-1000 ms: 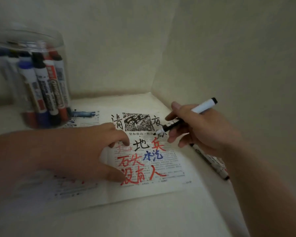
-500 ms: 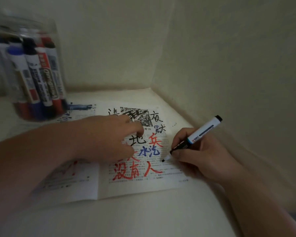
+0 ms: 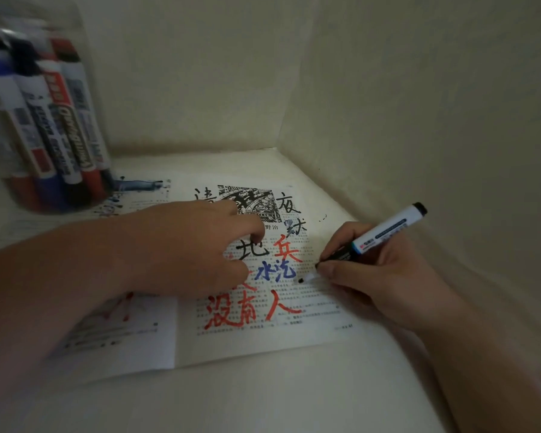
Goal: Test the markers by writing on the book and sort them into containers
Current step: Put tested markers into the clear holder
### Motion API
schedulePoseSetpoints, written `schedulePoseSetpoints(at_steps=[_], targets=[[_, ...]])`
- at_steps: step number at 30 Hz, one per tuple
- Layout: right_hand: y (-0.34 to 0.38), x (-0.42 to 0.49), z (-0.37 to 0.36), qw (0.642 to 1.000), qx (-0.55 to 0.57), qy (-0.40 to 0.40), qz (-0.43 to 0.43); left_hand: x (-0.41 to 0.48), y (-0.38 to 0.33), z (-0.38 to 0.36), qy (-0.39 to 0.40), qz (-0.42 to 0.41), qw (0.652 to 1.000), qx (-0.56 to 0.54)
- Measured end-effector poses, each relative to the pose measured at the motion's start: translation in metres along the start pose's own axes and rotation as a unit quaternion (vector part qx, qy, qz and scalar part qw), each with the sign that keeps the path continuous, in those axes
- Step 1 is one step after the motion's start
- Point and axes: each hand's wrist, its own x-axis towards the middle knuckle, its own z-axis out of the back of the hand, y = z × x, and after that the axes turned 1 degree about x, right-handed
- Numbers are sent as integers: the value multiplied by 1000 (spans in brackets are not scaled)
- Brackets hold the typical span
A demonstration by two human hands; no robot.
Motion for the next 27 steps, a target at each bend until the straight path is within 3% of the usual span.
schedulePoseSetpoints(at_steps=[5,9,14,19,27], targets=[[1,-2,-6,993,-112,-34,18,1,2,-2,-30,6,999,-12],[-2,2,1,989,-122,-86,11,2,6,-4,-45,3,999,-13],[1,0,3,996,-84,14,-30,1,3,-3,-42,1,999,-10],[-2,2,-1,997,-67,-34,8,0,4,-5,-81,12,996,-33],[-2,0,-1,997,-72,-6,-5,1,3,-7,-123,28,989,-76]])
